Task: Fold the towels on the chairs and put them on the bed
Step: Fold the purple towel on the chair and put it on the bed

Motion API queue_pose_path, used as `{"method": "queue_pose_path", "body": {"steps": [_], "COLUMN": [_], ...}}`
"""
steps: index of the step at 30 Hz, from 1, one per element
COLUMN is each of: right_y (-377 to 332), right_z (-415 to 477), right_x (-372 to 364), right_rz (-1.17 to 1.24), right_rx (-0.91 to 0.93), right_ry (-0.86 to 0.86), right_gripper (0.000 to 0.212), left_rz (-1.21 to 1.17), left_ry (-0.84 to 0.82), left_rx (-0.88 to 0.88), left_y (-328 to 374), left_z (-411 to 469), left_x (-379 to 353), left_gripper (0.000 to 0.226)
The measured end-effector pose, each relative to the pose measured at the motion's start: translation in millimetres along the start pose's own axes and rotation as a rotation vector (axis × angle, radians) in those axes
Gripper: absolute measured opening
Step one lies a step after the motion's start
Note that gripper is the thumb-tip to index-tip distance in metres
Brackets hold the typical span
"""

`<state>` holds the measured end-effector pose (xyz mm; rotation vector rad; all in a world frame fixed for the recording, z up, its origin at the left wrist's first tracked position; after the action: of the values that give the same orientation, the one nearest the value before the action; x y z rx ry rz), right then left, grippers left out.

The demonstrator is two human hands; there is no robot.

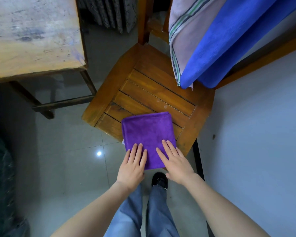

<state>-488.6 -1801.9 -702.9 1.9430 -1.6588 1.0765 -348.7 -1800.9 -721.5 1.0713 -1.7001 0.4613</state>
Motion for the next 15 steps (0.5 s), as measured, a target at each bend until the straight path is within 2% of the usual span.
{"method": "queue_pose_path", "body": {"steps": [2,4,6,7,10,15], "right_y": [-0.4,0.5,1.8,2.1,1.1,0.4], "right_z": [1.5,3.5,6.5,7.7,7.2,1.8], "right_x": [-4.4,-4.5,-7.5,-8.4,-15.2,-22.9], "right_rz": [-0.058,-0.089,-0.092,-0.104,-0.113,-0.103], "right_rx": [0.007,-0.026,-0.025,-0.02,-0.007,-0.025], "right_ry": [0.027,0.099,0.221,0.247,0.303,0.28], "right_gripper": [0.099,0.11,0.103,0.098,0.094,0.101], "left_rz": [-0.008,0.026,0.076,0.094,0.125,0.095], "left_ry": [0.022,0.114,0.239,0.277,0.357,0.459], "left_rx": [0.034,0.029,0.015,0.011,-0.024,-0.13], "left_y": [-0.5,-0.8,-4.1,-5.9,-10.3,-14.7], "left_z": [5.4,12.0,18.9,22.3,28.1,26.8], "left_x": [-0.8,-2.0,-0.2,-0.1,2.4,12.3], "left_gripper": [0.101,0.077,0.047,0.04,0.033,0.031]}}
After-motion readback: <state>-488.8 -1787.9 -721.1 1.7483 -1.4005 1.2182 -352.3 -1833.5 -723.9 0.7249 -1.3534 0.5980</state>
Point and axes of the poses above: each hand's wrist, its own z-axis towards the middle knuckle, its own x-axis out of the back of the hand, y = z × x, the point moved 5 cm from there along z, towards the middle knuckle, and after that the axes turned 6 degrees about y, right-handed, at the moved point
